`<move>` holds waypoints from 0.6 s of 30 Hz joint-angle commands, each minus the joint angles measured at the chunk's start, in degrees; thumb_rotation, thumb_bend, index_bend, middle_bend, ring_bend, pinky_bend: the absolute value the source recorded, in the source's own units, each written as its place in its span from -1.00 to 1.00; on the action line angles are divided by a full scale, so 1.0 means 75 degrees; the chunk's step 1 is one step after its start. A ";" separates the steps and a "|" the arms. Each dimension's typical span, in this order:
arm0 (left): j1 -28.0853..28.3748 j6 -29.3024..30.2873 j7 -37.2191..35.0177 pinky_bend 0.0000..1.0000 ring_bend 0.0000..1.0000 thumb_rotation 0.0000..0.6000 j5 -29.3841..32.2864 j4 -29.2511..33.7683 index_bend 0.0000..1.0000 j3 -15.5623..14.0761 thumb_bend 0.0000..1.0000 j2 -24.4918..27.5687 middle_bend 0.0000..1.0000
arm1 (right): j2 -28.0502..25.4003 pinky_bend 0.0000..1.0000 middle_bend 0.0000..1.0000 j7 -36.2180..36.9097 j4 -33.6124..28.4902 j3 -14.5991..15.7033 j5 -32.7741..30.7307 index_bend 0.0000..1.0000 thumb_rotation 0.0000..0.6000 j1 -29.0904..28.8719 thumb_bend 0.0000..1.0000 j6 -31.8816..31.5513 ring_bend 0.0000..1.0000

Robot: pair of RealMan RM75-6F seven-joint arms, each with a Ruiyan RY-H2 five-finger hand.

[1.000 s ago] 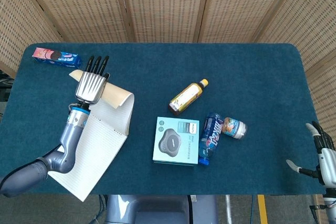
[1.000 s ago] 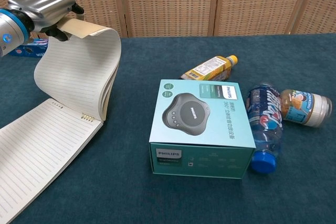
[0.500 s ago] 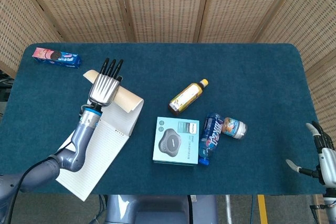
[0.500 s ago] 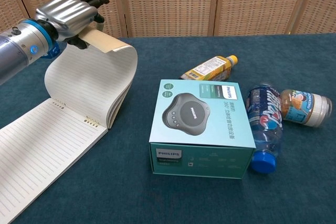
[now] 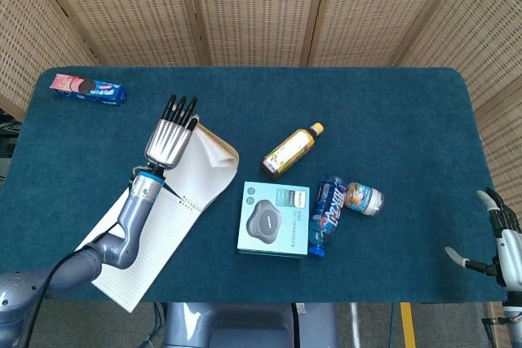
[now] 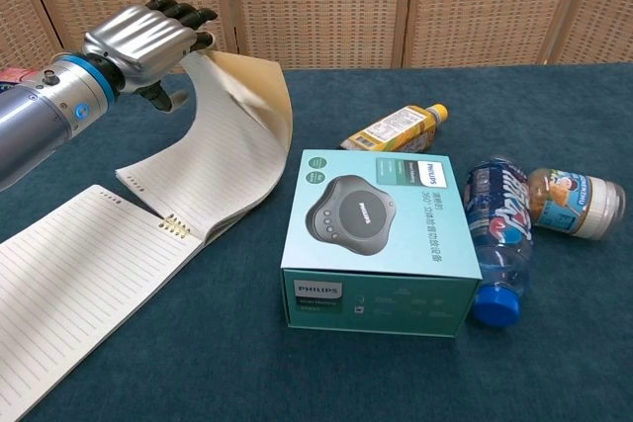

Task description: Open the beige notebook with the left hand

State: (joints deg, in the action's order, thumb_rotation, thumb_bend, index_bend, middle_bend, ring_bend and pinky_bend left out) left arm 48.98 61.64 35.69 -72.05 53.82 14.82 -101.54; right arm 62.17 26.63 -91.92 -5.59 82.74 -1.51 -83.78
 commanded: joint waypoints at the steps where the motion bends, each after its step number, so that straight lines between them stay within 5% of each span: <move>1: -0.0013 0.0115 -0.0104 -0.95 -1.00 1.00 -0.0069 -0.0089 -0.89 -0.0031 -0.64 -0.0055 -1.00 | 0.0000 -1.00 -1.00 0.0001 -0.0010 -0.0006 -0.0015 -0.94 1.00 0.0003 -0.89 0.0000 -1.00; 4: -0.0034 0.0218 -0.0356 -0.95 -1.00 1.00 -0.0113 -0.0104 -0.99 -0.0018 -0.81 -0.0060 -1.00 | 0.0010 -1.00 -1.00 -0.0009 -0.0006 -0.0018 -0.0022 -0.94 1.00 0.0001 -0.89 -0.0007 -1.00; 18: -0.0384 0.0633 -0.0869 -0.95 -1.00 1.00 -0.0124 0.0506 -1.00 -0.0018 -0.91 0.0393 -1.00 | -0.0006 -1.00 -1.00 -0.0019 0.0005 -0.0004 -0.0026 -0.94 1.00 0.0000 -0.89 0.0031 -1.00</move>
State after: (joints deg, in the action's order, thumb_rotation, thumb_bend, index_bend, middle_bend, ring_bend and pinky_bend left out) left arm 46.66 65.80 29.84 -72.98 56.89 14.69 -99.15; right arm 62.12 26.48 -91.88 -5.62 82.54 -1.51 -83.55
